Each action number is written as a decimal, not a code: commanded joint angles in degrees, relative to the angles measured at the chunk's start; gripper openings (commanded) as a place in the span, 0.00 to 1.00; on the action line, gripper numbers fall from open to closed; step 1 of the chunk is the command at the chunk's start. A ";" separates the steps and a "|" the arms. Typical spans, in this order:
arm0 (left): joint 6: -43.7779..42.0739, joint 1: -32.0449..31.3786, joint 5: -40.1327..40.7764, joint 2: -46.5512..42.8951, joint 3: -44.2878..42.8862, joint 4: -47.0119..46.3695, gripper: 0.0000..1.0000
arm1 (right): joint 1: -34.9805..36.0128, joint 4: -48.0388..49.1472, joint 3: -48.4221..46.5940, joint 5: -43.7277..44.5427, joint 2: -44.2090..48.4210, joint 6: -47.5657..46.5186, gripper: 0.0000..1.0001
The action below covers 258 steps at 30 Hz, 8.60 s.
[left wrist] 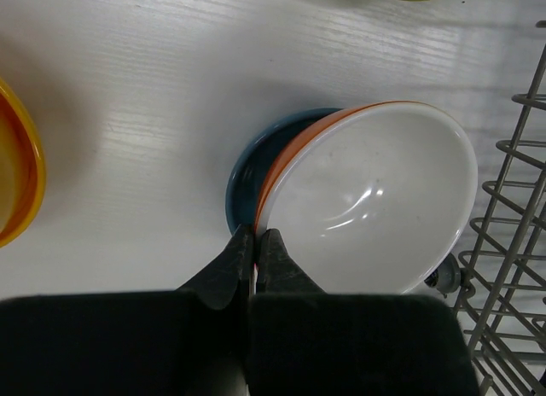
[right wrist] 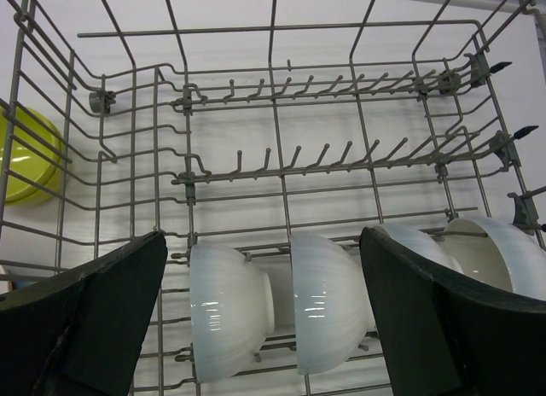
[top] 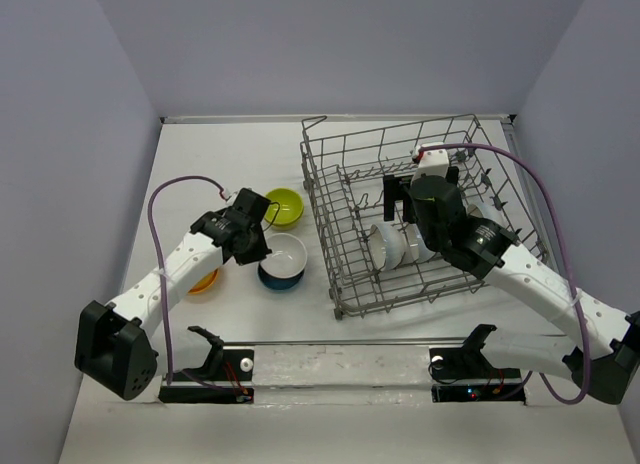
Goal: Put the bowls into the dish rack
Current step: Pick up the bowl from the bowl, then pass from the left arm to the right, then insert the bowl into the dish rack.
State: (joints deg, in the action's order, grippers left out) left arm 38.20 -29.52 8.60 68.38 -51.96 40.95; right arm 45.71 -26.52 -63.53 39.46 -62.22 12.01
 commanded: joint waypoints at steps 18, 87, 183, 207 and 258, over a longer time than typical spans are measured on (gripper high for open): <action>0.21 -0.19 7.83 -6.50 -16.84 8.35 0.00 | -0.45 2.09 -6.26 -2.99 -2.73 1.09 1.00; -12.62 -6.08 6.43 7.12 -45.33 -2.28 0.00 | -0.45 5.43 -32.54 -23.46 -24.62 9.96 0.56; -12.44 6.58 -12.47 36.74 -60.01 -22.85 0.41 | -24.09 69.77 -6.61 14.94 -26.03 -84.44 0.01; -13.23 6.75 -15.98 32.78 -53.50 -24.78 0.38 | -25.76 54.47 -4.24 21.01 -27.96 -79.16 0.01; -12.80 6.75 -17.92 32.87 -52.63 -25.57 0.38 | -28.41 61.85 -7.75 25.49 -43.08 -79.86 0.01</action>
State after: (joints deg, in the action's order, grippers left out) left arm 25.58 -22.76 -8.14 104.79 -104.57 17.47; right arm 15.68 30.87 -70.67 64.20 -104.84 -66.87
